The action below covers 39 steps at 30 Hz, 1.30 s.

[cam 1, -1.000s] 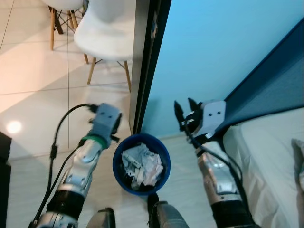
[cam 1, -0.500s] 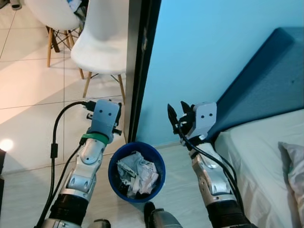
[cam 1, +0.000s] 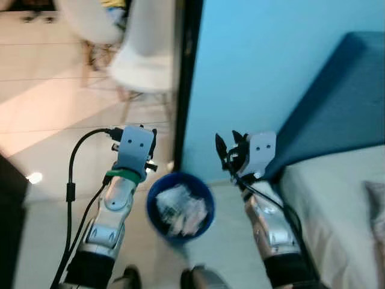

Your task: Clean up the room

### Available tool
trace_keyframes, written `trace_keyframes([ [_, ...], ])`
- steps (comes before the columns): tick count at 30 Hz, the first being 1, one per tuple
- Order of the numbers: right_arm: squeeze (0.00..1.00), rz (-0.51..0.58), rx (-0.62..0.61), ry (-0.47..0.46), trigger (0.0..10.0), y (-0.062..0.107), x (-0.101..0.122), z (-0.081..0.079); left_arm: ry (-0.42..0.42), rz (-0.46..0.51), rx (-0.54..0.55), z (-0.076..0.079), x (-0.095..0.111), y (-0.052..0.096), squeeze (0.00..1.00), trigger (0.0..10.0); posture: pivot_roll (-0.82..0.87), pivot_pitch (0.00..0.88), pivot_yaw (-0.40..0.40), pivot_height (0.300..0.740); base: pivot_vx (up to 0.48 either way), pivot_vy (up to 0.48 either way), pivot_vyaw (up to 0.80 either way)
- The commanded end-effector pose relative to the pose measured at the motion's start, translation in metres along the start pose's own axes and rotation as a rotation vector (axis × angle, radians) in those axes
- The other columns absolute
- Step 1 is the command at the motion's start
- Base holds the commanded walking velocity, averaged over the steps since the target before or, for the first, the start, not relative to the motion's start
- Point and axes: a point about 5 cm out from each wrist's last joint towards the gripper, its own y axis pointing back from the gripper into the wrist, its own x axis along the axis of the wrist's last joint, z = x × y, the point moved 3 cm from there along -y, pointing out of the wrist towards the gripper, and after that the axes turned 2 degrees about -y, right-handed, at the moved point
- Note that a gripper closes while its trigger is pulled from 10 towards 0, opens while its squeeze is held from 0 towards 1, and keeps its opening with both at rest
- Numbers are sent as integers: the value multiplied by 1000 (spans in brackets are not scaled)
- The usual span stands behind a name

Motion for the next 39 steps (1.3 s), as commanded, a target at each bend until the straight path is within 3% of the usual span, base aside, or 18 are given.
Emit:
trace_keyframes([
  [1,0,-19,-24,-2,10000,5,-6,6,-7,0,-16,5,2,1,0,10000,-114,94,-18,732,-458,0,0],
  [28,0,-37,-34,4,10000,4,-10,9,-14,-11,-18,6,3,5,0,10000,-111,105,-15,732,-456,0,0],
  [37,0,-47,-40,-12,10000,4,-12,9,10,-63,-46,10,-3,5,0,10000,-110,108,-16,732,0,0,-583],
  [39,0,-50,-41,-12,10000,3,-12,10,52,-93,-49,11,-6,5,0,10000,-111,108,-17,732,0,0,-800],
])
